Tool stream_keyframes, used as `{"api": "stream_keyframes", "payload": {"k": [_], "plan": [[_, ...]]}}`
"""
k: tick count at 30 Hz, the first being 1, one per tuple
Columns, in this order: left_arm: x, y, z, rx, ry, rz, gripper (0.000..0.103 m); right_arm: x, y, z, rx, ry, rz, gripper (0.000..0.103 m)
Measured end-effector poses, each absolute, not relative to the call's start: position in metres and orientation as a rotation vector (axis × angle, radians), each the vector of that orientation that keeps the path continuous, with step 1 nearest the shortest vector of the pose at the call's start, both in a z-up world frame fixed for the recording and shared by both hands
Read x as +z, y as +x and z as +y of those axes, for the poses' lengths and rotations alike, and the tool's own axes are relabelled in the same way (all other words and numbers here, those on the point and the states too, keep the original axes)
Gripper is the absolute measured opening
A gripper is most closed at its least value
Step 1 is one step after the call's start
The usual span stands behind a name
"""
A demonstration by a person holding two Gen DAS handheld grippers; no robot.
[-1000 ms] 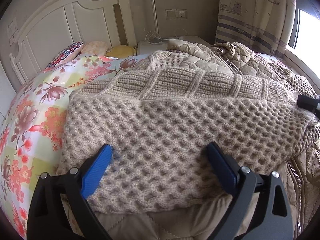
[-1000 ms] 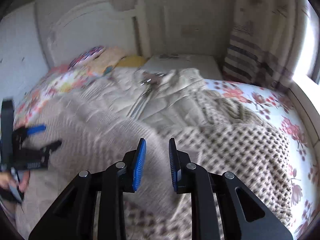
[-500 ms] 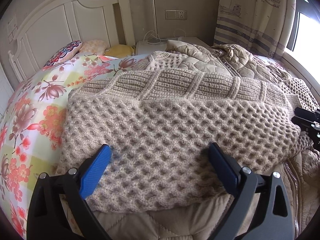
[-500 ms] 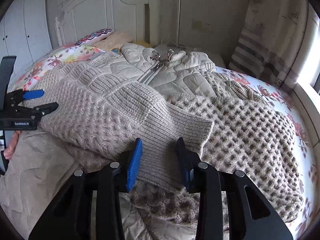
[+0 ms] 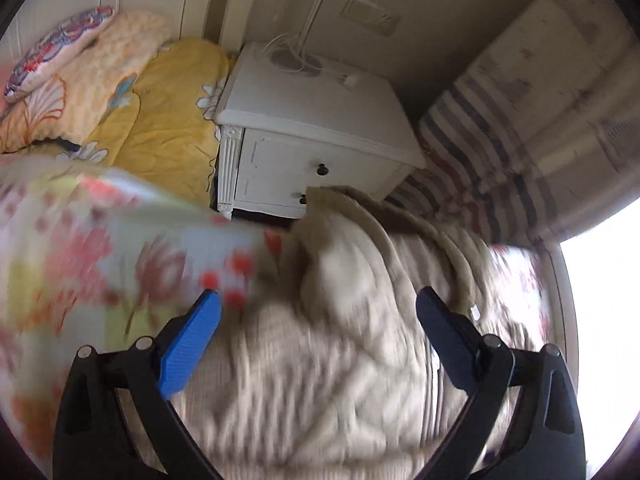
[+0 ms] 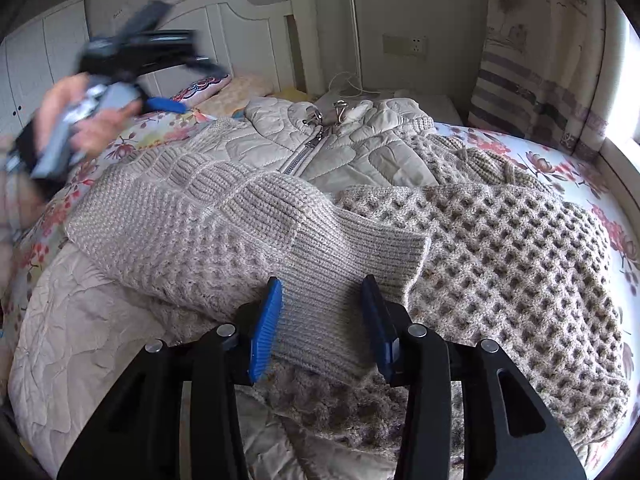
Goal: Fold large clothes
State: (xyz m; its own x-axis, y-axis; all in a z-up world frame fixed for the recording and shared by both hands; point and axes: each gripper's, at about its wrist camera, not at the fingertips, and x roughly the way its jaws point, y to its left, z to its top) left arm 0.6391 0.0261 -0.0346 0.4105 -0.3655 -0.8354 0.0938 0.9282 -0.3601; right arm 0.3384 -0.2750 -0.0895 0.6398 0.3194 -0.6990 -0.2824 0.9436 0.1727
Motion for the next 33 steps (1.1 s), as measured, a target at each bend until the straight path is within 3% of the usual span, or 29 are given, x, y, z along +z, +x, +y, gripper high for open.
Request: {"api": "stream_keyframes", "payload": {"k": [5, 8, 11, 12, 13, 15, 17, 21, 25, 30, 33], "plan": [[-0.075, 0.706, 0.008, -0.268, -0.333, 1.257, 0.092, -0.088, 0.336, -0.276, 0.353, 0.067, 0.799, 0.046], [-0.079, 0.713, -0.014, -0.336, -0.242, 1.252, 0.087, -0.084, 0.332, -0.276, 0.364, 0.072, 0.785, 0.059], [-0.08, 0.708, -0.043, -0.34, -0.052, 1.244, 0.065, -0.069, 0.331, -0.285, 0.338, 0.083, 0.781, 0.063], [-0.079, 0.706, -0.047, -0.335, -0.017, 1.237, 0.048, -0.06, 0.334, -0.29, 0.328, 0.087, 0.773, 0.064], [-0.077, 0.703, -0.048, -0.315, -0.007, 1.219, 0.013, -0.052, 0.339, -0.296, 0.318, 0.089, 0.771, 0.066], [-0.068, 0.694, -0.036, -0.31, -0.04, 1.152, 0.007, -0.031, 0.359, -0.308, 0.294, 0.085, 0.756, 0.069], [-0.048, 0.667, -0.035, -0.306, 0.033, 0.988, 0.006, -0.016, 0.395, -0.321, 0.284, 0.097, 0.765, 0.071], [-0.009, 0.552, -0.064, -0.339, 0.419, 0.481, 0.006, -0.013, 0.497, -0.35, 0.31, 0.24, 0.886, 0.071], [-0.025, 0.472, -0.095, -0.341, 0.773, 0.194, 0.006, -0.014, 0.592, -0.342, 0.312, 0.247, 0.96, 0.071], [-0.043, 0.473, -0.093, -0.323, 0.831, 0.183, 0.006, -0.033, 0.674, -0.292, 0.393, 0.213, 1.1, 0.071], [-0.041, 0.477, -0.084, -0.319, 0.786, 0.192, 0.006, -0.023, 0.684, -0.25, 0.474, 0.106, 1.044, 0.071]]}}
